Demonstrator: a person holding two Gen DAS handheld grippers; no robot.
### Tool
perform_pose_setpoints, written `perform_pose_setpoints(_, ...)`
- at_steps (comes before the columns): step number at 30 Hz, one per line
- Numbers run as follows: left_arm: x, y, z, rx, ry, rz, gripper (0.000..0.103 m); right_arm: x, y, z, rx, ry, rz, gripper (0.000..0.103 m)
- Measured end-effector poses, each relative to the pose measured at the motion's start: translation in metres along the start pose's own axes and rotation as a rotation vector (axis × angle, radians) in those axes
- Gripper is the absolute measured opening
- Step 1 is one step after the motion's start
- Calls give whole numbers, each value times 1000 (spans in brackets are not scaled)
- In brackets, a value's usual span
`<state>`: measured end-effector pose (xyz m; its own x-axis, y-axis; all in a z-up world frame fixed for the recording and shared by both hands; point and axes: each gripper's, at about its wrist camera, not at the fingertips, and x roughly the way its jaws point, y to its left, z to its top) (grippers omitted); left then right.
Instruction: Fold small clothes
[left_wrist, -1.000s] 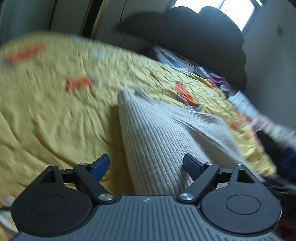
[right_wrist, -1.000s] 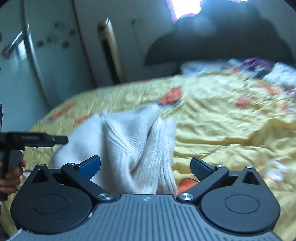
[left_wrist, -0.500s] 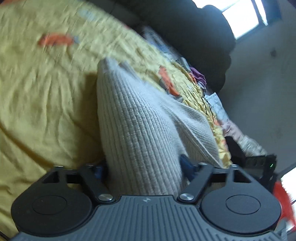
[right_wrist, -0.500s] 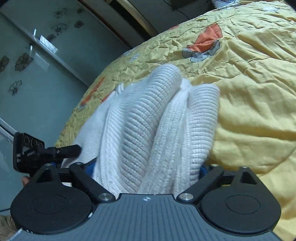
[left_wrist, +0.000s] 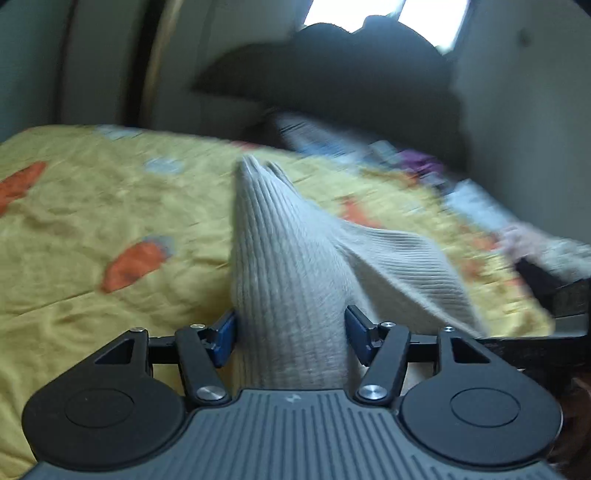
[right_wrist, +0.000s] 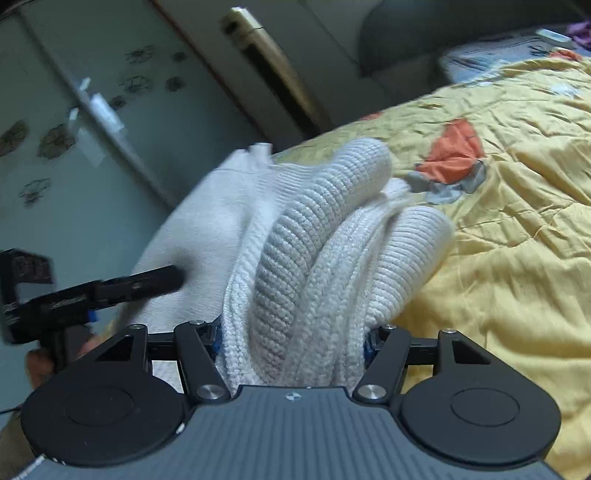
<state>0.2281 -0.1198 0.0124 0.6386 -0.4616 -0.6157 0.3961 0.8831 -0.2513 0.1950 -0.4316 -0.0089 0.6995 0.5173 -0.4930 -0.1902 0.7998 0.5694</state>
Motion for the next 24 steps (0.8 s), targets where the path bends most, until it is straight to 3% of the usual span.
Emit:
perform_pose_setpoints(3,-9,4,-11,57,-30,64,66,29,-11,1,41,45,-76,75)
perform_pose_setpoints(5,-25,4,-22,67,-55,66,81,26,-6,-2,11,36,-79,77)
perform_pose_setpoints(9,-49,0,-54,56,-58,110,81,0,24,-13,-85,5,-208,79)
perform_pose_setpoints(11,-46,1,-69,31,-32,128,81,-17,38,-25,-145,-26,-236,88)
perform_pose_setpoints(14,-43,-5,-79,-11,-7,169,82,-15,47,-44,-247,25,-342,90)
perform_pose_setpoints(16,-50,-8,-83,-20,-13,185,82,-14,39,-48,-211,24,-379,89)
perform_pose_setpoints(20,-58,-18,-88,3,-12,217,82,-35,64,-64,-232,-91,-416,92)
perform_pose_setpoints(24,-66,-25,-96,6,-15,228,82,-14,61,-79,-296,-40,-572,95)
